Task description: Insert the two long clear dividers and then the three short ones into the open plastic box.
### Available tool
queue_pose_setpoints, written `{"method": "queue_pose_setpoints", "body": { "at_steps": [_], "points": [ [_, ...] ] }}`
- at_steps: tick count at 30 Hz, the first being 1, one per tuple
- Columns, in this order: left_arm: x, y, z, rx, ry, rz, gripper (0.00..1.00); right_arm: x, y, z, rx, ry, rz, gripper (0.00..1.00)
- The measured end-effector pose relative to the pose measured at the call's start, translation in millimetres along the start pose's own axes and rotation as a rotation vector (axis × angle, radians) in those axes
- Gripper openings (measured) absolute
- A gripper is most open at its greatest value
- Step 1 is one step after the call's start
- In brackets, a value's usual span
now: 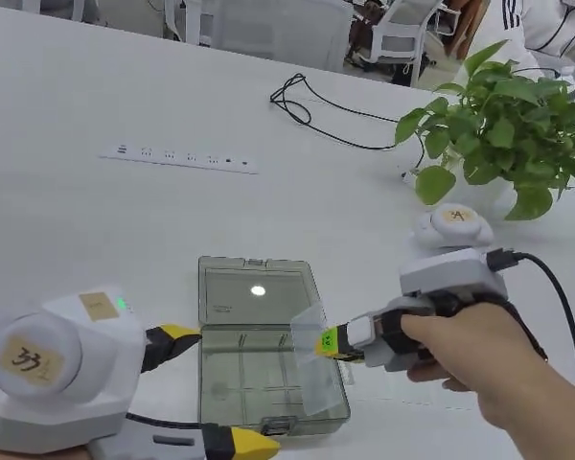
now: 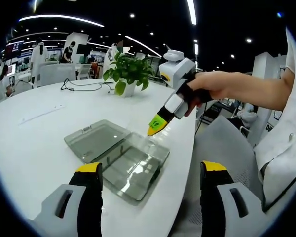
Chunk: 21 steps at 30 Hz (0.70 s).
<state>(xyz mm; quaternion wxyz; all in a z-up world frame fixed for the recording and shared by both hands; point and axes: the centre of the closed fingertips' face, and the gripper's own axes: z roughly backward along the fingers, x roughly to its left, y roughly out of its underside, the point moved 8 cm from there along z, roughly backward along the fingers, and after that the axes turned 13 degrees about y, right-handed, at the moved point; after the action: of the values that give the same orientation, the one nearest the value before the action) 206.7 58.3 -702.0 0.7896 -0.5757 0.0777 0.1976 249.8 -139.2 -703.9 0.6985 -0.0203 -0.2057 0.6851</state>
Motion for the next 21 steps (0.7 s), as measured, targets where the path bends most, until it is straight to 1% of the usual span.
{"method": "queue_pose_setpoints", "body": {
  "at_steps": [2,4,9,13,16,19,21],
  "points": [
    [0.3,0.9,-0.7,-0.004,0.003,0.002,0.82,0.3,1.8,-3.9,0.011,0.008,0.0,0.06],
    [0.1,1.2,-1.5,-0.006,0.008,0.001,0.82,1.3,2.2,-5.2,0.013,0.003,-0.008,0.06],
    [0.6,1.7,-2.2,-0.017,0.013,0.007,0.82,2.6,2.0,-9.1,0.019,0.015,-0.006,0.06],
    [2.2,2.6,-1.7,-0.022,0.013,0.017,0.81,3.1,0.5,-9.7,-0.001,0.024,-0.016,0.06],
    [2.9,2.8,-0.9,-0.029,0.011,0.022,0.81,1.9,1.4,-10.7,0.002,0.033,-0.014,0.06],
    [3.4,3.4,-1.1,-0.027,0.011,0.023,0.81,-0.1,4.5,-13.5,0.012,0.044,-0.007,0.06],
    [3.5,3.7,-2.2,-0.029,0.014,0.027,0.81,-1.3,6.1,-16.1,0.02,0.041,-0.014,0.06]
  ]
}}
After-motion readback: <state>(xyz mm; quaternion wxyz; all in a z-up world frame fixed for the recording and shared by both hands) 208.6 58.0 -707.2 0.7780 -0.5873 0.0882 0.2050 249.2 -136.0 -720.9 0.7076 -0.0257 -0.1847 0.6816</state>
